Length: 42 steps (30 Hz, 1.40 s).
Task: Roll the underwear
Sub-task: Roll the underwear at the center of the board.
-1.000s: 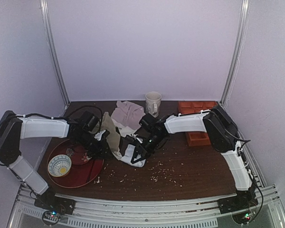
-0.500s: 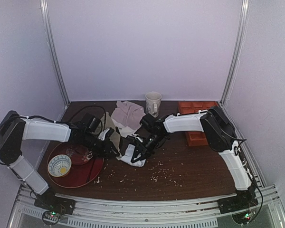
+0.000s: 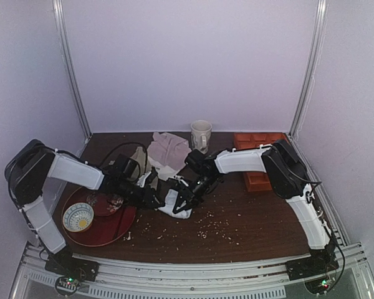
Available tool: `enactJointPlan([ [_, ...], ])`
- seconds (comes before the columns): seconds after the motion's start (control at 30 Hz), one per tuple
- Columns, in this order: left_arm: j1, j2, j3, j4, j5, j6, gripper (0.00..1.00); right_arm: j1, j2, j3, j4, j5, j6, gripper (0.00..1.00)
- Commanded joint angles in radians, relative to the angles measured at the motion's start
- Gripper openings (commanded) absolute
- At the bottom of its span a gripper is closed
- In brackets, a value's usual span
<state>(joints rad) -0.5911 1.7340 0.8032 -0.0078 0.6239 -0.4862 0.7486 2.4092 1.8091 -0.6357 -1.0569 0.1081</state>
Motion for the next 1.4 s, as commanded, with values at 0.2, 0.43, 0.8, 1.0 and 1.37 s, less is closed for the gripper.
enactJointPlan([
  [0.2, -0.014, 0.064, -0.021, 0.152, 0.086, 0.011, 0.47, -0.014, 0.068, -0.033, -0.107, 0.121, -0.006, 0.00],
  [0.43, -0.027, 0.111, -0.003, 0.172, 0.097, -0.002, 0.40, -0.014, 0.068, -0.032, -0.104, 0.124, -0.003, 0.00],
  [0.8, -0.027, 0.117, 0.017, 0.140, 0.093, -0.020, 0.00, -0.015, 0.071, -0.035, -0.099, 0.135, -0.001, 0.00],
  [1.0, -0.027, 0.116, 0.031, 0.094, 0.081, -0.023, 0.00, -0.017, 0.056, -0.046, -0.090, 0.157, -0.005, 0.03],
  [1.37, -0.028, 0.133, 0.134, -0.133, 0.058, 0.014, 0.00, -0.015, -0.142, -0.183, 0.077, 0.346, 0.002, 0.20],
])
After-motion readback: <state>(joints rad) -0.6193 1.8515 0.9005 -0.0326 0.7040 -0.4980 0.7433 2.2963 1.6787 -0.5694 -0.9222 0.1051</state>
